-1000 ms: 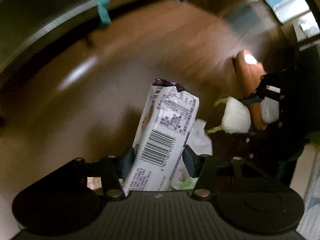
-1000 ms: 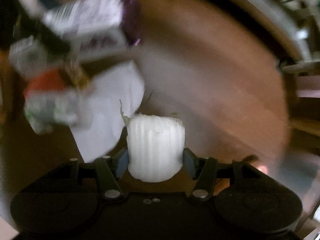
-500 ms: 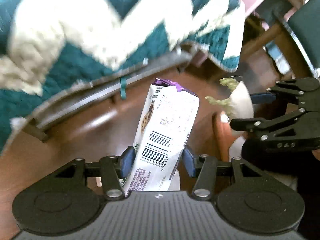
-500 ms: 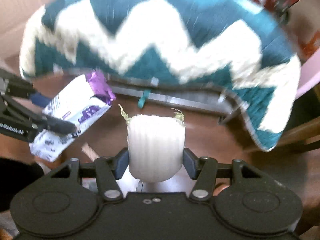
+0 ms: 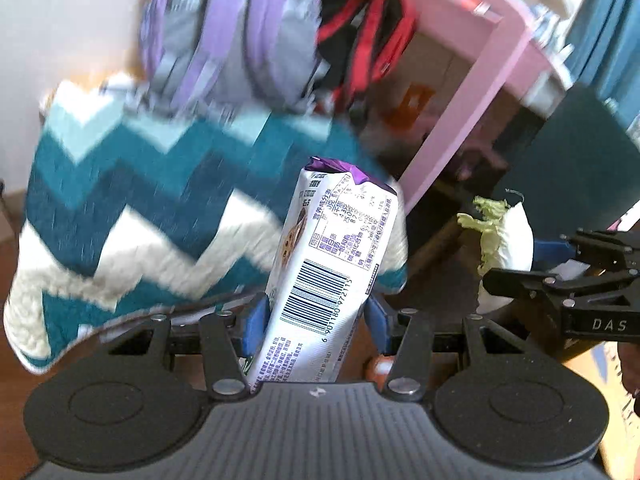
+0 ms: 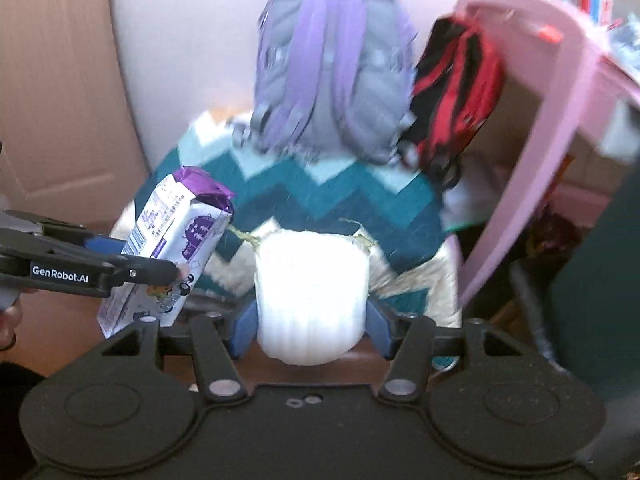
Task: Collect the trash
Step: 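Carry milk carton with left tool while right tool carries cabbage to bin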
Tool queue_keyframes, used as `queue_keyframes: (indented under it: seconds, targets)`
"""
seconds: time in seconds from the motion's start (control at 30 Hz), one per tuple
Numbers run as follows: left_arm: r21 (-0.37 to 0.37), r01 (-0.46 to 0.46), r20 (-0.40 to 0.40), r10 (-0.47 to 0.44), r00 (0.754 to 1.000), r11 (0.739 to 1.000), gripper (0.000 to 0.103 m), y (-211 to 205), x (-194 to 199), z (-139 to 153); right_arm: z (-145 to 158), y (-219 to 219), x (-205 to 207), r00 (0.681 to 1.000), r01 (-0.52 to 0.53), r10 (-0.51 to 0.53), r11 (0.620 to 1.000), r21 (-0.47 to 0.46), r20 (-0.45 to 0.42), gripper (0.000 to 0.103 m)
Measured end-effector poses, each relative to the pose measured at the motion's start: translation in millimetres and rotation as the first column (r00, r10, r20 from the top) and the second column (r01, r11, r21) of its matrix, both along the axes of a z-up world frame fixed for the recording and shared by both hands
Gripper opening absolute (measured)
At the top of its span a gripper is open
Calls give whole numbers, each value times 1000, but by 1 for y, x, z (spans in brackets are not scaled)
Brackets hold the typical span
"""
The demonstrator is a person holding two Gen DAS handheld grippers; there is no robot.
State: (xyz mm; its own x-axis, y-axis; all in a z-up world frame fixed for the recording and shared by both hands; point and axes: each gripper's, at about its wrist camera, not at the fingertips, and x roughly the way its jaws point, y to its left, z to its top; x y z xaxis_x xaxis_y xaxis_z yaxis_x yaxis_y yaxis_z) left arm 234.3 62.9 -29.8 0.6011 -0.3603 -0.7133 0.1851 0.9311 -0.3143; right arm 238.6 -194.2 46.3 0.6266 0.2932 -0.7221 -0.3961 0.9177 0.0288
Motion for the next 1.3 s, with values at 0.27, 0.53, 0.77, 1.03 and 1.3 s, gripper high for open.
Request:
queue_keyframes:
  seconds: [0.27,0.53,0.77,1.03,1.3]
  targets:
    - [-32,46,178,-39,983,998,51,-71,-7,102,80,-71,-10,985,96,-101,994,41,140,56]
    - [-58,151,324,-124,938,987,51,-161,5,196,148,-162,-6,935,259,-262,965,45,238,56]
    - [-53,238,389,-199,899,970,51,-249,30,250,180,-237,5,898,365,-363,930,39,250,56]
    - [-31,295,401,-258,879,955,51,-340,66,269,160,-293,31,890,432,-419,901,-37,180,56]
    - [9,343,373,-321,870,939,51,-413,95,259,130,-311,54,908,415,-404,903,-114,106,56]
